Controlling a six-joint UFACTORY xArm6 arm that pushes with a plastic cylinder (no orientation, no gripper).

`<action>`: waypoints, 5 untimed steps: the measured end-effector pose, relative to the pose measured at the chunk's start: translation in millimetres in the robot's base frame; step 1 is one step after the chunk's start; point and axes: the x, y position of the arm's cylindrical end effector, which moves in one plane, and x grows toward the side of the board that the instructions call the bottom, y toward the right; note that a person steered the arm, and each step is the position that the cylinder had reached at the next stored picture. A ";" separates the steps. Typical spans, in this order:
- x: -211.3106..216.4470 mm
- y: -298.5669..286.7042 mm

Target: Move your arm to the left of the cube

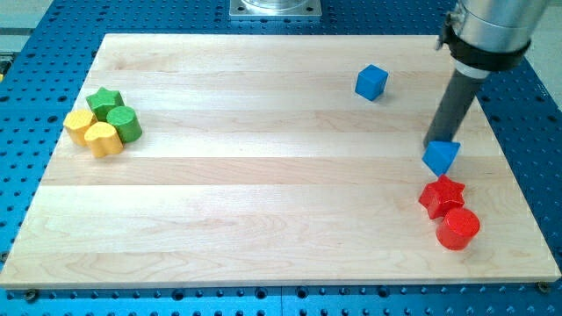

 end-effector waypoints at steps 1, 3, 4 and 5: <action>30.0 -6.9; 13.2 -99.5; -29.7 -136.5; -81.5 -136.5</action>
